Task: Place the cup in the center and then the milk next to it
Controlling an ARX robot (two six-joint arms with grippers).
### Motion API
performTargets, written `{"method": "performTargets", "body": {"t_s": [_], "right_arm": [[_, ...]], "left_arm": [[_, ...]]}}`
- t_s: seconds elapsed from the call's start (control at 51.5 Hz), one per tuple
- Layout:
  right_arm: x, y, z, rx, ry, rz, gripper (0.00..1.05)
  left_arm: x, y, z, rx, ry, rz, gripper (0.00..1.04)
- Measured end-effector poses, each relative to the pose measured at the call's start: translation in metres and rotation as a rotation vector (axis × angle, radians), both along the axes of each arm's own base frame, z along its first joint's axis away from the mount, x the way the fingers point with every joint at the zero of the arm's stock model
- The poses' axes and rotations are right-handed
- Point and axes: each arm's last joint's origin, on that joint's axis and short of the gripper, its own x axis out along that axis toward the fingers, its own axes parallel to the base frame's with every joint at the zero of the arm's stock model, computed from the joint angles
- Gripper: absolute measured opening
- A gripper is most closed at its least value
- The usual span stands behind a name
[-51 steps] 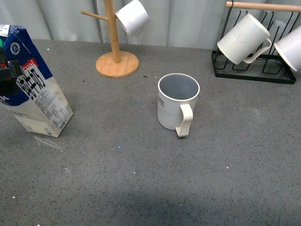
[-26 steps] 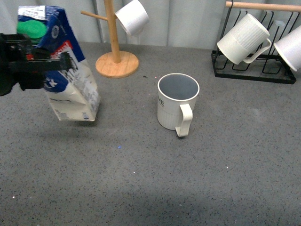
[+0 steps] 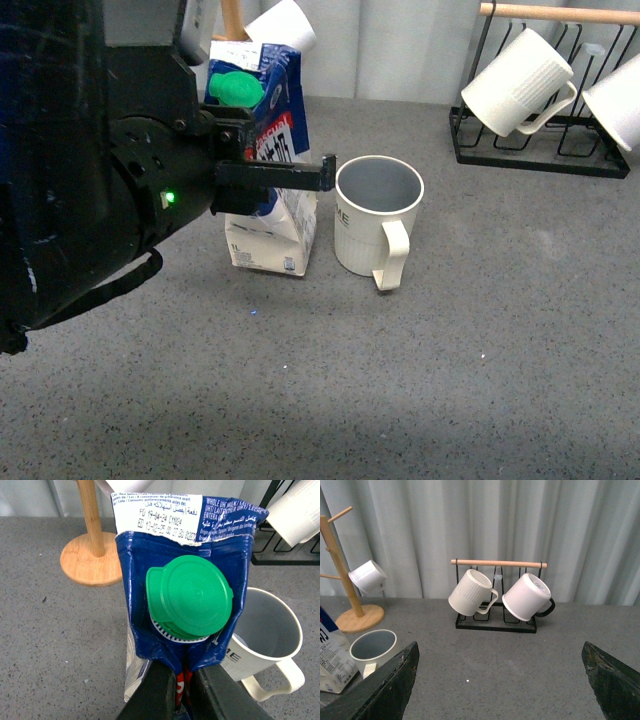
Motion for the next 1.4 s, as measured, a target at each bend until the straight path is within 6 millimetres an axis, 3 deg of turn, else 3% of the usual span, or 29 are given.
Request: {"method": "performTargets", "body": {"t_s": [0.194, 0.389, 0.738, 0.855, 1.069, 1.185, 1.36, 1.399], "right_arm": [[0.0, 0.0, 0.0, 0.0, 0.0, 0.0, 0.95], [0.0, 0.0, 0.0, 0.0, 0.0, 0.0, 0.95], [0.0, 0.0, 0.0, 0.0, 0.0, 0.0, 0.95], [0.0, 0.0, 0.0, 0.0, 0.0, 0.0, 0.95], [0.0, 0.0, 0.0, 0.0, 0.0, 0.0, 0.95], [0.0, 0.0, 0.0, 0.0, 0.0, 0.0, 0.95], [0.0, 0.0, 0.0, 0.0, 0.0, 0.0, 0.95], [0.0, 0.0, 0.0, 0.0, 0.0, 0.0, 0.95]], "left_arm": [[0.001, -0.007, -0.008, 0.012, 0.011, -0.008, 0.05], [-0.001, -0.011, 0.0, 0.006, -0.001, -0.019, 0.47], [0.006, -0.007, 0.049, -0.071, -0.12, 0.005, 1.0], [0.013, 0.007, 0.055, -0.07, -0.142, 0.087, 0.98], [0.031, 0.054, 0.046, -0.069, -0.109, 0.257, 0.98], [0.031, 0.078, 0.04, -0.05, -0.093, 0.299, 0.98], [0.028, 0.084, 0.038, -0.033, -0.081, 0.31, 0.98], [0.025, 0.086, 0.039, -0.031, -0.139, 0.251, 0.92]]}}
